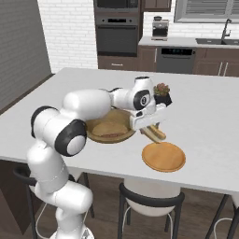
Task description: Place one bun and one sausage from the bowl on each plate.
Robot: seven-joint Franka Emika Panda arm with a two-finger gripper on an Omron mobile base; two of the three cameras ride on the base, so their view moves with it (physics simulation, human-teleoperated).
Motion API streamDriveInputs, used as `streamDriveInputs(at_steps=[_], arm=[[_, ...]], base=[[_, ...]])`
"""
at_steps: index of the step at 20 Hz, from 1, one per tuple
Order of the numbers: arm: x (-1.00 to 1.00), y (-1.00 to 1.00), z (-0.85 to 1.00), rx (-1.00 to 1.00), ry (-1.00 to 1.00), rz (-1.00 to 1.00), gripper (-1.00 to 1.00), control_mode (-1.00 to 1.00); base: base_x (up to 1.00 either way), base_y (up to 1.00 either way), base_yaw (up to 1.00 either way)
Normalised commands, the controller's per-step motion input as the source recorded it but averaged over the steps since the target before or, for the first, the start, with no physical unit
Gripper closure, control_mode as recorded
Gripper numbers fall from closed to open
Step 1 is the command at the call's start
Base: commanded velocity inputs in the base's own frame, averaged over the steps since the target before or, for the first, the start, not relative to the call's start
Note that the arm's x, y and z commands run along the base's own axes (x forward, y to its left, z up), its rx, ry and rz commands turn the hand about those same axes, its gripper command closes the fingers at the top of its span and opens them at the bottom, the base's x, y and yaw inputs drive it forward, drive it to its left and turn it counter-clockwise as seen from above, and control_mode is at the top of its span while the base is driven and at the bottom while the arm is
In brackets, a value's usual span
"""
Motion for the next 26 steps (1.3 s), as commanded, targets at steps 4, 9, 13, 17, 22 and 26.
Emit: streamDriveInputs(at_steps=[4,9,13,17,22,26], arm=[[-0.23,-0.64,-0.84,-0.01,-0.15,-0.16,1.0,-1.0],[0.0,-0.34,-0.69,-0.02,-0.17,-0.11,1.0,-1.0],[0.36,-0.39,-0.19,-0.01,-0.01,-0.1,1.0,-1.0],[0.17,-0.45,-0.2,0.0,0.0,-0.08,1.0,-1.0],[0.28,-0.16,-0.16,0.0,0.0,-0.05,-1.0,-1.0],[0.29,-0.02,-0.03,0.0,0.0,-0.01,-1.0,-1.0]], base=[[0.0,0.0,0.0],[0.0,0.0,0.0],[0.0,0.0,0.0],[0.0,0.0,0.0],[0.0,0.0,0.0],[0.0,0.0,0.0]])
